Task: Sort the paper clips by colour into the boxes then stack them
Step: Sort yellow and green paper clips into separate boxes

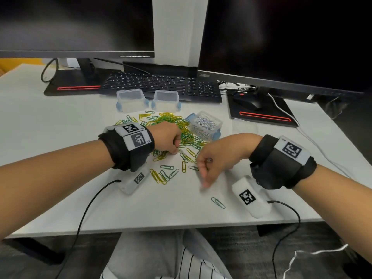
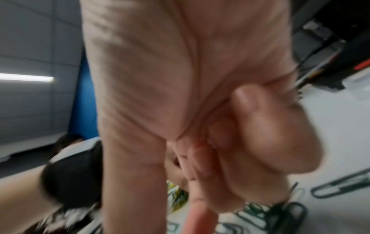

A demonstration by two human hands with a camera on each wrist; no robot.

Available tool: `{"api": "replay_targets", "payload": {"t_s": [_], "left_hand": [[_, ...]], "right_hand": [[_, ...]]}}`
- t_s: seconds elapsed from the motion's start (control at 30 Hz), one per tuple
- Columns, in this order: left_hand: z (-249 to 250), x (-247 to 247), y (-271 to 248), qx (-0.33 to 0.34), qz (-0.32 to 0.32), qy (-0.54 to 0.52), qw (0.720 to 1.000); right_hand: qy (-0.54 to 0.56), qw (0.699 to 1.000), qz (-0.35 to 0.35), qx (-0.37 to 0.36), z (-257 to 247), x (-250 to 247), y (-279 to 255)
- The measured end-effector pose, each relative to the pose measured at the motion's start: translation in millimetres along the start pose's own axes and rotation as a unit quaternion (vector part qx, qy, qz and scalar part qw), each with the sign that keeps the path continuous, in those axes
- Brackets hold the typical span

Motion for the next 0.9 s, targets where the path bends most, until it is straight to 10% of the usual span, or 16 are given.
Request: {"api": "replay_targets", "payload": {"t_s": [0.2,0.53,0.9], "left_hand": [[-3.6,0.1,1.1,-0.002,-0.001,-0.036,0.999],[-18.7,-22.1,-24.8,0.035,0.054,-0.24,0.969],[-25.7,-19.9,-32.6,0.031,0.042,-0.264,0.963]], "right_hand": [[-0.11,0.993,-0.013,0.047,20.7,32.1,-2.8],[-0.015,0.953,0.302,-0.031,3.6,-72.7,-1.9],[0.079,0.943,0.309,-0.091,-4.5,-83.2,8.0]]}}
Point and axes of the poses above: each hand's wrist, its own y-axis towards the middle knuckle, its own x-axis out of the palm, z = x × y, the point moved 10 cm from there along y, towards the middle knuckle, and after that the axes turned 4 degrees about -z, right-handed, at the moved point
